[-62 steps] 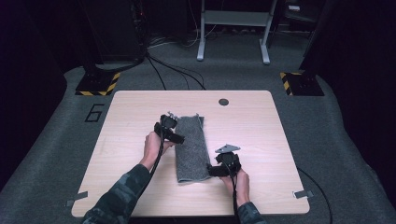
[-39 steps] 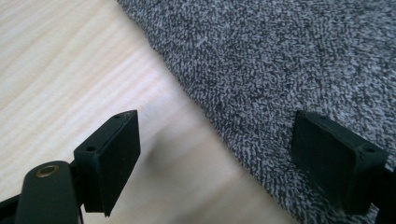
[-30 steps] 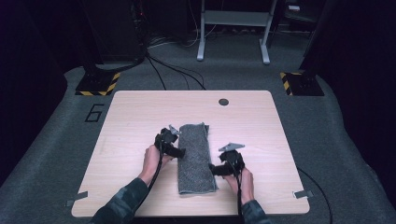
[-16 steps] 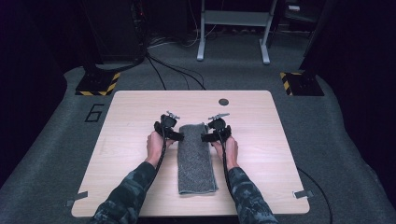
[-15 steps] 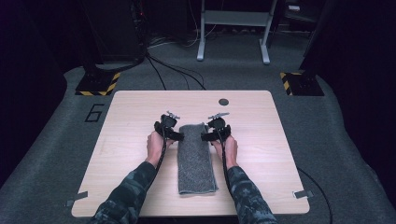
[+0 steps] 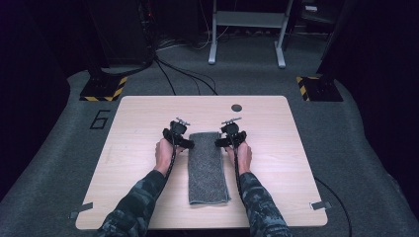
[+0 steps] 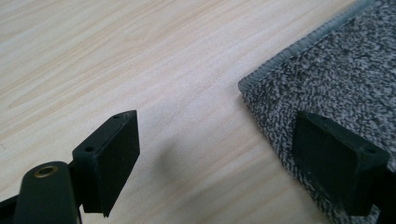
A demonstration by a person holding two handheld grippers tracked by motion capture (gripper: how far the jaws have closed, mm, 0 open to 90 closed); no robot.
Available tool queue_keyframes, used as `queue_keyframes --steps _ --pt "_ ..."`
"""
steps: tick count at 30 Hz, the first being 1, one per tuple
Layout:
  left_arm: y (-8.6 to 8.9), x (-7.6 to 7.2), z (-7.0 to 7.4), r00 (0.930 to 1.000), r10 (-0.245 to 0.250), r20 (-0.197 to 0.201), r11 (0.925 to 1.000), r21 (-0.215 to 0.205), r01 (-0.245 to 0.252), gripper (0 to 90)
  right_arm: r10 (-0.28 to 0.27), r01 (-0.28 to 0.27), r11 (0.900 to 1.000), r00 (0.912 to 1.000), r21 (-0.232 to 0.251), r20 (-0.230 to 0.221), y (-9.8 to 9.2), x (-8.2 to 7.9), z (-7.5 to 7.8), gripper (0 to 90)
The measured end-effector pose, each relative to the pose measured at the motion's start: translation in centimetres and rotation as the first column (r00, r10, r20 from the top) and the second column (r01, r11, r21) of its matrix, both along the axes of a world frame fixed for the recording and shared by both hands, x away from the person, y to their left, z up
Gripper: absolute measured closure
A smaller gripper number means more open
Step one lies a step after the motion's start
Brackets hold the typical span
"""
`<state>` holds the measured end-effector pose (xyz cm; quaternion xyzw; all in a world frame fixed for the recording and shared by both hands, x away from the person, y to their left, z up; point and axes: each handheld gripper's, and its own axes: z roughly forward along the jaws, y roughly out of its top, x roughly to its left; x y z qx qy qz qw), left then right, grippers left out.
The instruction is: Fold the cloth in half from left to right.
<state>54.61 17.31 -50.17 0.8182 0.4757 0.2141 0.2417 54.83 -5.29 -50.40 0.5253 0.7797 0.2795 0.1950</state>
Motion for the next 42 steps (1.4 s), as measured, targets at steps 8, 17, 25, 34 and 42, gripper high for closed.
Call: queue_keyframes --steps 8,17,25,34,42 --pt "0.8 0.6 0.1 0.9996 0.015 -0.024 0.9968 -0.078 -0.017 20.0 0.084 -0.082 0.992 0.9965 0.097 -0.009 -0.1 -0.1 1.1 26.8" --pt "0.7 1.8 -0.2 0.9972 -0.026 -0.07 0.991 -0.133 0.017 38.5 0.086 -0.078 0.989 0.9941 0.127 -0.065 -0.2 1.8 1.1 44.3" --pt "-0.1 2.6 -0.1 0.9947 -0.066 -0.079 0.9888 -0.139 0.055 56.1 0.078 -0.066 0.99 0.993 0.128 -0.089 -0.4 2.6 0.7 52.1" --pt "-0.4 2.7 -0.1 0.9949 -0.076 -0.066 0.9912 -0.113 0.069 64.7 0.054 -0.045 0.995 0.9932 0.095 -0.103 0.0 3.2 0.2 65.1" --pt "-0.9 2.6 -0.2 0.9939 -0.097 -0.052 0.9897 -0.111 0.09 80.2 0.048 -0.035 0.992 0.9933 0.124 -0.105 -0.2 3.2 0.0 80.0"
